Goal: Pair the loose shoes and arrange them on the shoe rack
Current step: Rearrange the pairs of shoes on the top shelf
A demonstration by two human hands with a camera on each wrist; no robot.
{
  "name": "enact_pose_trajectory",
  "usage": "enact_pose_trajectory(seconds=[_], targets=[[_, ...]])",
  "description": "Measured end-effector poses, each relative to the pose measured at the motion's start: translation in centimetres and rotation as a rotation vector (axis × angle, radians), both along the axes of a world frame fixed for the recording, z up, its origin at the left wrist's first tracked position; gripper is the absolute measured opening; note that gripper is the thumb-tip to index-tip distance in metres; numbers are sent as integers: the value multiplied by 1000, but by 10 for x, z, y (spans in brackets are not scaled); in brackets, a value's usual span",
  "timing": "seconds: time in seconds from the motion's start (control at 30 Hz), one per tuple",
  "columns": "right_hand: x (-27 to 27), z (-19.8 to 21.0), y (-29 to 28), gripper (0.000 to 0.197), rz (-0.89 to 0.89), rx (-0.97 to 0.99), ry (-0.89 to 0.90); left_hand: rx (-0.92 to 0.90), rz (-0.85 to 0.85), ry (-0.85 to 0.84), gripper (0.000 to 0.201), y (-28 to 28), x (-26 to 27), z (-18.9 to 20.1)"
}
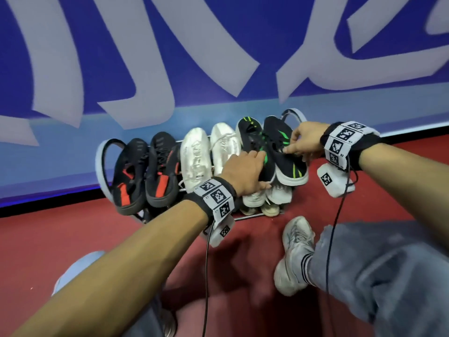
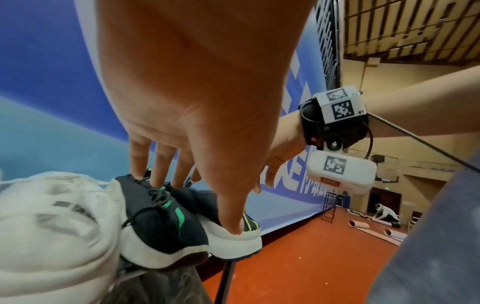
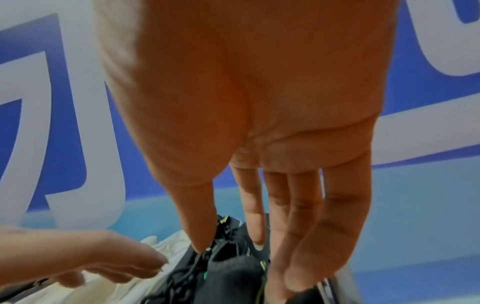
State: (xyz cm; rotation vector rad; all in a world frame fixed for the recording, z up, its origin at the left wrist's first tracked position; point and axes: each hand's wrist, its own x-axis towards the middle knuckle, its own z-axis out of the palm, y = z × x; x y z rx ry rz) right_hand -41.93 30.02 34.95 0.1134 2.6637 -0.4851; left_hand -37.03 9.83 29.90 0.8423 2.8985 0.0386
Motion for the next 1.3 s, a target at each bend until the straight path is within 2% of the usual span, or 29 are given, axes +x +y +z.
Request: enact_pose_trajectory(seconds=[0.07,0.13,0.27,0.37,0.5,0.6,0.67,0.97,1.1,1.23,1.3], targets=[[4,-9,8,36,6,-31,-21,-51,-78,-18,69,16,-4,-1],[8,-14,8,45,86,28,-62,-97,-118,-47,59,25,-11,1],[8,-27,1,75,273,170,-94,-178,-97,-98,51,31,-19,-6],[2,-32,-7,93,332,188,-71,-169,-73,-113,45,32,-22,-11],[-2,-31,-20,56,309,207,-106,-156,-98,-90,38,30,-28,-14],[-10,-28,-25,23,263,231,65,-158,-122,-76,39,27,-32,-16],[-15,-28,-24,23,250,251,131,-174,-141,-66,38,26,-34,-16],[-17,-37,-4,31,183,193,106,-243,-222,113,25,26,-20,-13],[-13,-38,-3,31,190,213,69,-183,-184,111,24,27,-16,-6],[-10,-34,2,32,195,208,38,-45,-86,191,18,34,-19,28],[-8,-34,0,34,211,227,27,27,-59,198,8,31,-24,42]])
